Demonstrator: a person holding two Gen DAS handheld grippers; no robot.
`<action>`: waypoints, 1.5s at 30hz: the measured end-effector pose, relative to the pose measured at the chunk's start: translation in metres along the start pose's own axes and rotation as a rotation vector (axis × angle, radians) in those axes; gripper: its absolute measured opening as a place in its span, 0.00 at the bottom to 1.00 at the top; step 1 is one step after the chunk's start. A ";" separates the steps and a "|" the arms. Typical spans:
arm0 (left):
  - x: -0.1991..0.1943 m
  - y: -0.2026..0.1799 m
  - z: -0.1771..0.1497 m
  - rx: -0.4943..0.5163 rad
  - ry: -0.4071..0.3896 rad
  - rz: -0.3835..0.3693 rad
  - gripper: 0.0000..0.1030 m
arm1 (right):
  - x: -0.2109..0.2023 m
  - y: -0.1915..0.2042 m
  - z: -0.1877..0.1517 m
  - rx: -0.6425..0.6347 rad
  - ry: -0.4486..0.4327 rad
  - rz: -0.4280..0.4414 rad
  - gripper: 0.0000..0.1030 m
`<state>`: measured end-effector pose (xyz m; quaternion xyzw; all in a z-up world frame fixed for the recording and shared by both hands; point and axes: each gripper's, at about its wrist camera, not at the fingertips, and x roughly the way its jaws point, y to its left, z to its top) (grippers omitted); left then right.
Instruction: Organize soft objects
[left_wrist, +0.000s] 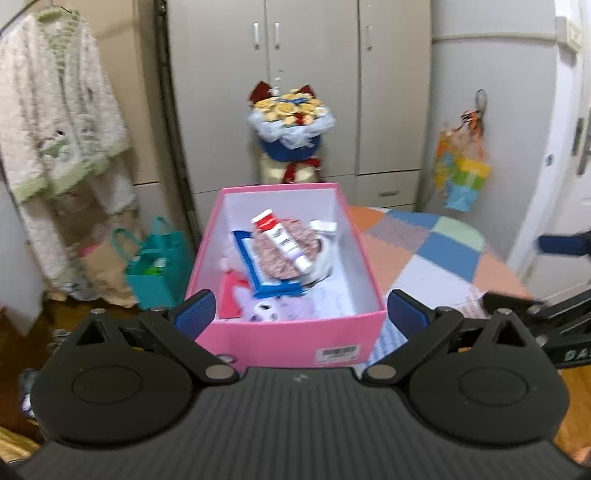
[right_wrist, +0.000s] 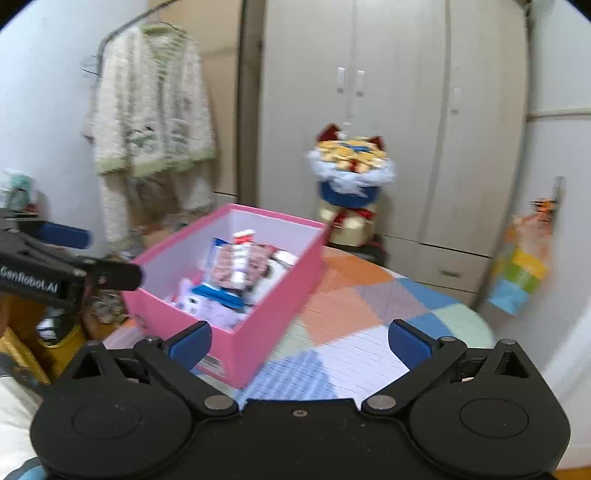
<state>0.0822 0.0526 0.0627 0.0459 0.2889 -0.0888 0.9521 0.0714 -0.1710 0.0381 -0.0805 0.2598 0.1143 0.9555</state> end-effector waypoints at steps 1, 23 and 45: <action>-0.003 -0.002 -0.001 0.008 -0.001 0.014 0.98 | -0.006 0.001 0.000 -0.008 -0.010 -0.031 1.00; -0.001 -0.024 -0.042 -0.026 -0.147 0.013 0.98 | -0.040 -0.008 -0.035 0.128 -0.079 -0.127 1.00; 0.012 -0.039 -0.062 -0.015 -0.141 0.012 0.98 | -0.025 -0.022 -0.060 0.190 -0.057 -0.231 1.00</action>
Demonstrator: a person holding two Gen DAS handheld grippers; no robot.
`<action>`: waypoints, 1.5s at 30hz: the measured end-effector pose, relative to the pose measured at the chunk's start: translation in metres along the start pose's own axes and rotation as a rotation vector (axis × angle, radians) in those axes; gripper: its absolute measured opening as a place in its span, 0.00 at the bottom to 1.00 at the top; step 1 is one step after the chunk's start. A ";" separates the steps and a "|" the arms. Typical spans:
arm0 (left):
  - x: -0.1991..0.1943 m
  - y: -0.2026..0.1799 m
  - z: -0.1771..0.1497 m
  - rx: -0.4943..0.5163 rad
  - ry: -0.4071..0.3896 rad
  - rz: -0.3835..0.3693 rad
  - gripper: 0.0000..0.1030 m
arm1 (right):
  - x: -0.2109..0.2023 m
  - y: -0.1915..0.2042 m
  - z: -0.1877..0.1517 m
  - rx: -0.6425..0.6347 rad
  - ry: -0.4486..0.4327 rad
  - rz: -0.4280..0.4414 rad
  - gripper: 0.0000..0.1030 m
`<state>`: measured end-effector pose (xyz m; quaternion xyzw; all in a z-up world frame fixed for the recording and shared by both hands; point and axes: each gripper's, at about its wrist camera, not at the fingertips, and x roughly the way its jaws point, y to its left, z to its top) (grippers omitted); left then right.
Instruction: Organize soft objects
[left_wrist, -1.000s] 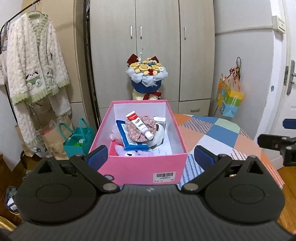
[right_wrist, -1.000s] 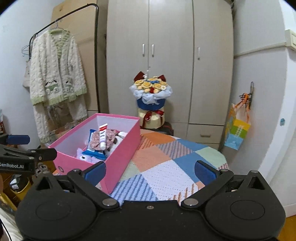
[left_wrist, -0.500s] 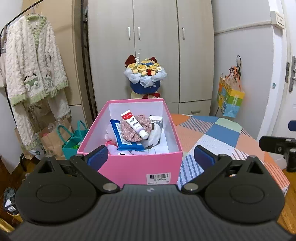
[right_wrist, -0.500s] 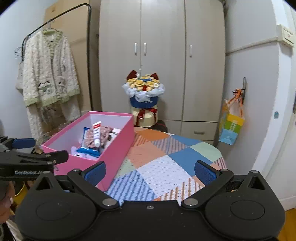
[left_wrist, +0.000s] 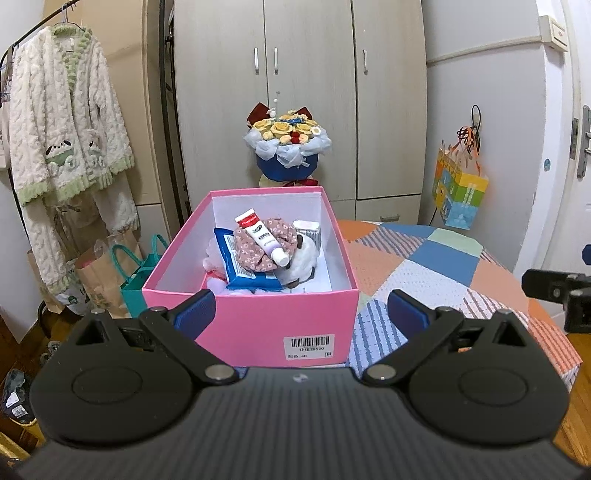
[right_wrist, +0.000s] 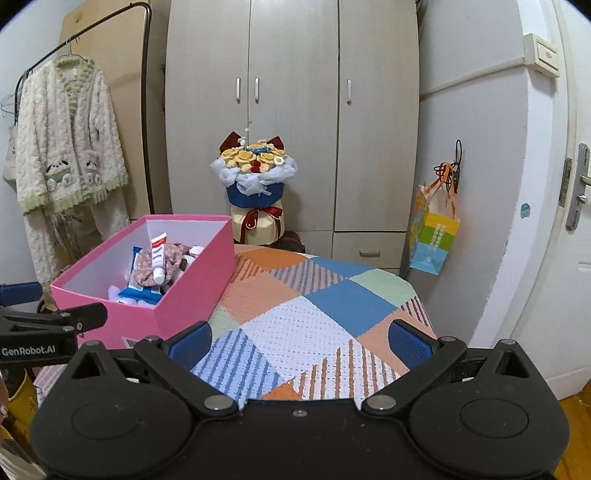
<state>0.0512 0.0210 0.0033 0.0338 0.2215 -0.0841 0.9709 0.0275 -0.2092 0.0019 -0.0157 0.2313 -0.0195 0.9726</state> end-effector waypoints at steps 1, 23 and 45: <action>0.000 0.000 0.000 -0.002 0.002 0.001 0.98 | 0.000 0.000 -0.001 0.000 0.002 0.000 1.00; -0.002 0.003 -0.006 -0.011 -0.028 0.025 0.98 | -0.004 0.000 -0.007 0.003 -0.003 -0.035 1.00; -0.011 0.000 -0.008 0.004 -0.040 0.035 0.98 | -0.009 -0.002 -0.008 0.009 -0.015 -0.048 1.00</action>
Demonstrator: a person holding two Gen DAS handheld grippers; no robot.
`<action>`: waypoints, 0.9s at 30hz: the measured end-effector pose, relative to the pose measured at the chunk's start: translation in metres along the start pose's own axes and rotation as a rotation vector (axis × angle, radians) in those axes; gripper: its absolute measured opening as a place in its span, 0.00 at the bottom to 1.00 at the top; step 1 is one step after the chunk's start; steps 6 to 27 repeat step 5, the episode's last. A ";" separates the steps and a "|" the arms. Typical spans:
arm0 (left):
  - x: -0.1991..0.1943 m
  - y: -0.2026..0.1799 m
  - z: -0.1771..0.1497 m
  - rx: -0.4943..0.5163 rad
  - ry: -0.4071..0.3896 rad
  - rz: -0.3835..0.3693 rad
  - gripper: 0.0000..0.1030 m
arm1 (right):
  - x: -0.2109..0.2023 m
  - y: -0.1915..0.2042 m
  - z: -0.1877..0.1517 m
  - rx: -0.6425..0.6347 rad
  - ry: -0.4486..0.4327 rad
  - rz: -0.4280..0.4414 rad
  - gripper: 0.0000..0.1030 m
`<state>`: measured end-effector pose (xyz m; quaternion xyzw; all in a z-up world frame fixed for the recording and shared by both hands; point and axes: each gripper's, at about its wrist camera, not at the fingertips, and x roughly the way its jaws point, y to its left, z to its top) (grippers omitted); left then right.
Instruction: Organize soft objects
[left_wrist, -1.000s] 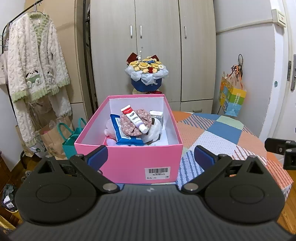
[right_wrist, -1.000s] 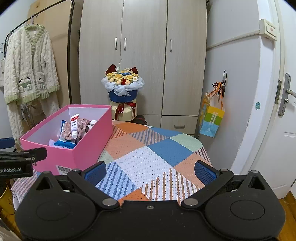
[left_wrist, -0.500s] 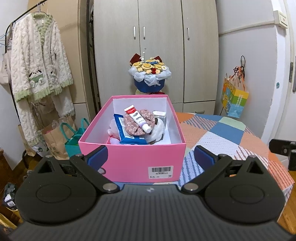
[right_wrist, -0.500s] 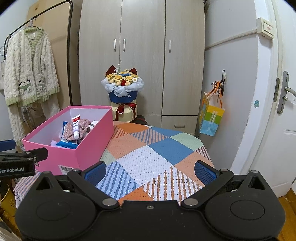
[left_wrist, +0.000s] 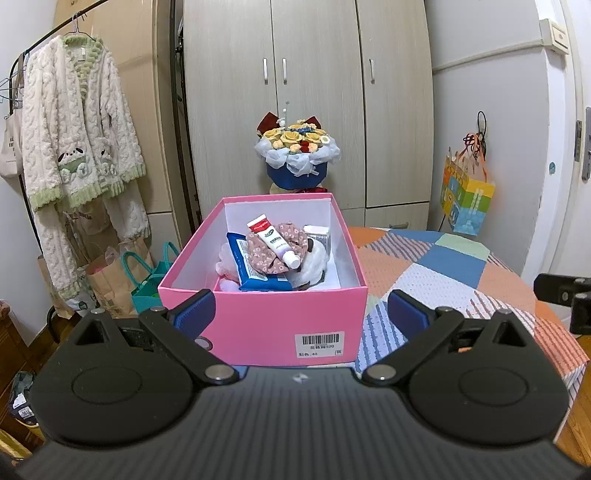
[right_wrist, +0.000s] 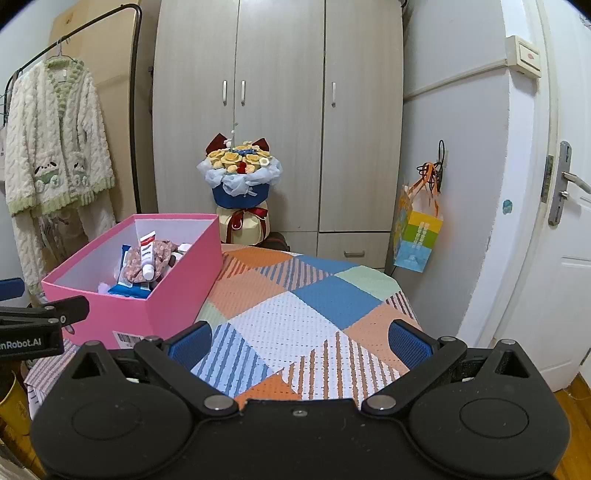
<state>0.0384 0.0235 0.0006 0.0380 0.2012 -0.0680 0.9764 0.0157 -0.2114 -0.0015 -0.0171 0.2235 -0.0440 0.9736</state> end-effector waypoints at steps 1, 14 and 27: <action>0.000 0.000 0.000 0.000 0.001 0.000 0.98 | 0.000 0.000 0.000 -0.001 0.000 0.001 1.00; -0.001 0.000 -0.001 0.003 0.006 -0.008 0.98 | -0.001 0.002 -0.001 -0.002 0.002 -0.003 1.00; -0.001 0.000 -0.001 0.003 0.006 -0.008 0.98 | -0.001 0.002 -0.001 -0.002 0.002 -0.003 1.00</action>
